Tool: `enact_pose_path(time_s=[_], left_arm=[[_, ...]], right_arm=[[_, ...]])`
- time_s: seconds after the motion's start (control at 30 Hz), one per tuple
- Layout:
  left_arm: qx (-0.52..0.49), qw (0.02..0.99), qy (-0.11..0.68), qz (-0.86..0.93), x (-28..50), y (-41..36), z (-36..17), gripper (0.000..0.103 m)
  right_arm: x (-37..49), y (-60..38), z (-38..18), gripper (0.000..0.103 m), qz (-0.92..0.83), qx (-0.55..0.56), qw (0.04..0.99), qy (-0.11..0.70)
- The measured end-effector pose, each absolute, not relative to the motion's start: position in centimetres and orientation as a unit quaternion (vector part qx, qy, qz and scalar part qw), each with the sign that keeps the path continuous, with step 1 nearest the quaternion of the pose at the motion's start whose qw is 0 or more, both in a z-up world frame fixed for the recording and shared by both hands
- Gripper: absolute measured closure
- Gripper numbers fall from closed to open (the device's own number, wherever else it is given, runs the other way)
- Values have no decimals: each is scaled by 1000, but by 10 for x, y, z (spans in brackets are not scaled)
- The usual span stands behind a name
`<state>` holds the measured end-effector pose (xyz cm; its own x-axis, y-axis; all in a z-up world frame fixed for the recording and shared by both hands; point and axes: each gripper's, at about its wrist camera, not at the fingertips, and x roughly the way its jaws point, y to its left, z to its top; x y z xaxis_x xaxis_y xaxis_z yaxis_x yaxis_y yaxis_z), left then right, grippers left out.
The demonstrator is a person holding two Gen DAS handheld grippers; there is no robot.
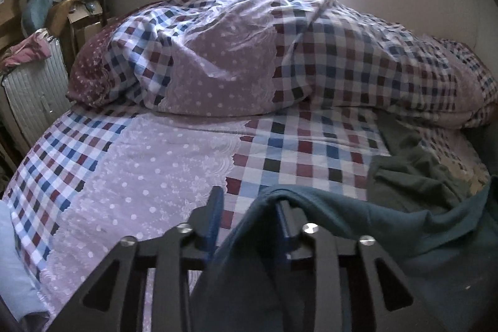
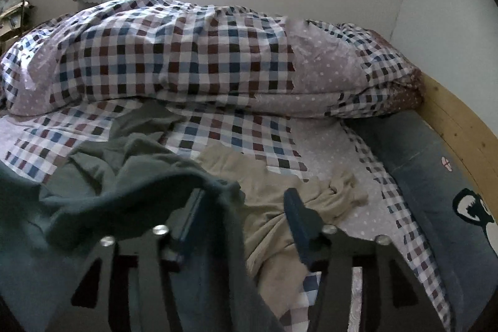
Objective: Fold clothes
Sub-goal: 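Lower the teal shirt onto the bed and open both grippers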
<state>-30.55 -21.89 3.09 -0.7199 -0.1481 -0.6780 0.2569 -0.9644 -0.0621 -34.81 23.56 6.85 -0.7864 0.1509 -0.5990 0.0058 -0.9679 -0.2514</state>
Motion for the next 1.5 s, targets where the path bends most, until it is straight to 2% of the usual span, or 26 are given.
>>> enact_pose_path(time_s=[0.07,0.17,0.3,0.37,0.4,0.5,0.6,0.7,0.8,0.97,1.17,1.23,1.33,1.5], left_arm=[[352,111,86,-925,-302,-228,28,35],[347,104,101,-927,-287,-237,31,33],[320,86,102,-938,-245,-238,40,31],[301,77,95,-946,-226,-232,47,19],[291,72,91,-950,-217,-229,51,17],[307,70,77,-946,-224,-228,54,17],[393,78,75,-913,-254,-235,37,17],[452,29,80,-888,-260,-229,15,17],[459,-1,40,-888,-248,-213,4,17],[372,12,75,-925,-188,-207,27,17],[208,29,120,-970,-74,-183,85,17],[160,29,132,-978,-42,-176,99,14],[115,16,161,-980,-14,-172,99,2],[117,-1,167,-979,-13,-168,78,1]], right_arm=[[-347,245,68,42,937,-330,42,-104],[-343,262,69,42,937,-339,44,-70],[-329,269,81,42,930,-365,-35,6],[-323,260,89,42,923,-376,-82,25],[-320,253,92,42,920,-379,-98,25],[-311,223,98,42,911,-389,-139,5],[-310,198,93,42,897,-412,-161,1],[-312,182,86,42,885,-433,-169,10],[-310,171,83,42,886,-434,-164,-6],[-307,167,81,42,887,-431,-162,-12],[-324,179,80,42,877,-446,-163,77],[-332,182,77,42,864,-458,-166,123],[-344,182,64,42,843,-490,-152,163],[-356,169,51,45,841,-505,-122,151]])
